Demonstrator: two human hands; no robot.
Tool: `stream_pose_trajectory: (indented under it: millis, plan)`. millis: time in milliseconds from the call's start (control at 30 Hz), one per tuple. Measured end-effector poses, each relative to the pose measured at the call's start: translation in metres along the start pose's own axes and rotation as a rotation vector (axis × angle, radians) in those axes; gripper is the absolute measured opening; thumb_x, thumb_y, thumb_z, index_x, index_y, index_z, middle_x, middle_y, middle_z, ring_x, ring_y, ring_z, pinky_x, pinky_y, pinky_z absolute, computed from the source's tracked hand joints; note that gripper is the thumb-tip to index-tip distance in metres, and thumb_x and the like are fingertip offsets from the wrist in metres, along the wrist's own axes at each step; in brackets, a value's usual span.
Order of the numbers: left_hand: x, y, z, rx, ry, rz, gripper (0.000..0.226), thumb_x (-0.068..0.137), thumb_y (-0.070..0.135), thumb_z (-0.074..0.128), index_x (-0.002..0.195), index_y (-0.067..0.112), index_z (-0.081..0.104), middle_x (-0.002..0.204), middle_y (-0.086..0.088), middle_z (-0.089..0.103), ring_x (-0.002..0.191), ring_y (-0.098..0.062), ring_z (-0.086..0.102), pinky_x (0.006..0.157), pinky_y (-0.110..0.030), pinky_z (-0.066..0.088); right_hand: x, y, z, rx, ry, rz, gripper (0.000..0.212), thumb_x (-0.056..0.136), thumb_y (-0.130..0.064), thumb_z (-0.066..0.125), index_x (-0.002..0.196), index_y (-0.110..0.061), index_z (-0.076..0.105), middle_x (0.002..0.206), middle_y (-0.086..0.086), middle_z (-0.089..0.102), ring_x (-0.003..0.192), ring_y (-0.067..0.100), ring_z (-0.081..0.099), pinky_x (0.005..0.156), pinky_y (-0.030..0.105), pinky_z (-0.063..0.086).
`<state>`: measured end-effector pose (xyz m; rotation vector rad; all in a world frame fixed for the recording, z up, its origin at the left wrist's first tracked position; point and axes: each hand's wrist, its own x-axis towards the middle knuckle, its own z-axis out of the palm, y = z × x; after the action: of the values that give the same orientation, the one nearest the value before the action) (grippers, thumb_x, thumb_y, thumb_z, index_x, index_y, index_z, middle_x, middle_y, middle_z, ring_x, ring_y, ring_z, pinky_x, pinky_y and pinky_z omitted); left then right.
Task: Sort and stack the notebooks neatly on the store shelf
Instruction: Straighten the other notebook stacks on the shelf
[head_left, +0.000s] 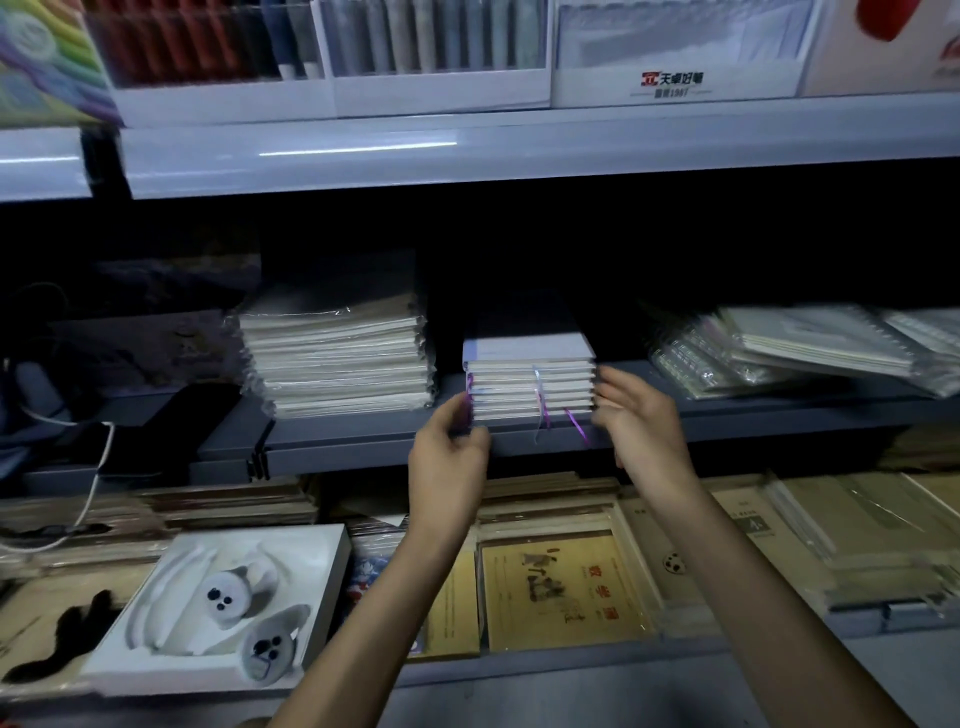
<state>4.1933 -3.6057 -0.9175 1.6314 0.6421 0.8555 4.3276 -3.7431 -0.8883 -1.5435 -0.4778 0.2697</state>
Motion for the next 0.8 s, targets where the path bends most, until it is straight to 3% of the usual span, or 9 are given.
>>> stream_pose_trajectory:
  millis: [67, 133, 267, 333, 400, 533, 667, 800]
  plan:
    - [0.002, 0.003, -0.006, 0.087, 0.071, 0.064, 0.041, 0.101, 0.009, 0.061, 0.141, 0.020, 0.062, 0.120, 0.016, 0.070, 0.106, 0.016, 0.062, 0.091, -0.006, 0.049, 0.004, 0.004, -0.002, -0.048, 0.070, -0.052, 0.053, 0.094, 0.006, 0.059, 0.143, -0.014, 0.058, 0.130, -0.001, 0.066, 0.121, 0.013, 0.062, 0.102, 0.034, 0.054]
    - [0.007, 0.004, -0.006, 0.093, 0.108, 0.096, 0.044, 0.102, 0.010, 0.061, 0.145, 0.018, 0.060, 0.125, 0.015, 0.069, 0.101, 0.024, 0.058, 0.082, 0.002, 0.044, 0.007, 0.005, -0.003, -0.097, 0.083, -0.115, 0.053, 0.095, 0.004, 0.061, 0.144, -0.016, 0.056, 0.136, -0.002, 0.063, 0.126, 0.010, 0.058, 0.110, 0.037, 0.048]
    - [0.019, 0.004, 0.003, -0.006, 0.093, 0.097, 0.056, 0.103, 0.012, 0.064, 0.157, 0.014, 0.047, 0.131, 0.017, 0.062, 0.103, 0.023, 0.057, 0.088, 0.001, 0.044, 0.011, 0.002, 0.000, -0.108, 0.032, -0.176, 0.054, 0.100, -0.006, 0.063, 0.150, -0.019, 0.050, 0.144, -0.009, 0.055, 0.112, -0.014, 0.057, 0.089, 0.005, 0.045]
    - [0.025, 0.003, 0.009, -0.016, 0.089, 0.106, 0.059, 0.103, 0.017, 0.066, 0.158, 0.014, 0.045, 0.124, 0.025, 0.060, 0.100, 0.025, 0.057, 0.087, 0.001, 0.044, 0.018, 0.004, 0.005, -0.104, 0.020, -0.188, 0.053, 0.101, -0.011, 0.063, 0.152, -0.017, 0.049, 0.146, -0.006, 0.055, 0.124, -0.001, 0.056, 0.091, 0.004, 0.042]
    - [0.029, 0.000, 0.013, -0.020, 0.109, 0.126, 0.053, 0.104, 0.020, 0.066, 0.155, 0.014, 0.051, 0.117, 0.029, 0.064, 0.103, 0.021, 0.061, 0.089, -0.004, 0.048, 0.024, 0.008, 0.010, -0.105, 0.015, -0.203, 0.051, 0.102, -0.015, 0.062, 0.151, -0.013, 0.049, 0.143, -0.004, 0.057, 0.124, 0.002, 0.056, 0.089, 0.001, 0.042]
    - [0.029, 0.002, 0.019, -0.091, 0.173, 0.145, 0.041, 0.106, 0.029, 0.062, 0.146, 0.018, 0.063, 0.133, 0.011, 0.071, 0.124, 0.001, 0.063, 0.108, -0.025, 0.052, 0.031, 0.014, 0.017, -0.121, 0.069, -0.236, 0.045, 0.103, -0.017, 0.060, 0.147, -0.009, 0.054, 0.135, 0.002, 0.065, 0.118, 0.005, 0.061, 0.089, 0.002, 0.044]
    - [0.029, 0.002, 0.023, -0.107, 0.222, 0.156, 0.038, 0.105, 0.031, 0.063, 0.141, 0.018, 0.067, 0.130, 0.010, 0.072, 0.121, 0.000, 0.065, 0.104, -0.022, 0.054, 0.033, 0.014, 0.017, -0.064, 0.105, -0.231, 0.041, 0.101, -0.015, 0.063, 0.142, -0.009, 0.060, 0.126, -0.002, 0.070, 0.105, -0.010, 0.064, 0.089, 0.005, 0.047]
    - [0.030, 0.001, 0.024, -0.109, 0.244, 0.151, 0.036, 0.104, 0.030, 0.065, 0.138, 0.016, 0.069, 0.128, 0.007, 0.073, 0.115, 0.005, 0.065, 0.101, -0.016, 0.052, 0.029, 0.014, 0.018, -0.067, 0.090, -0.229, 0.039, 0.103, -0.014, 0.060, 0.142, -0.013, 0.058, 0.113, -0.023, 0.065, 0.100, -0.022, 0.060, 0.085, 0.002, 0.045]
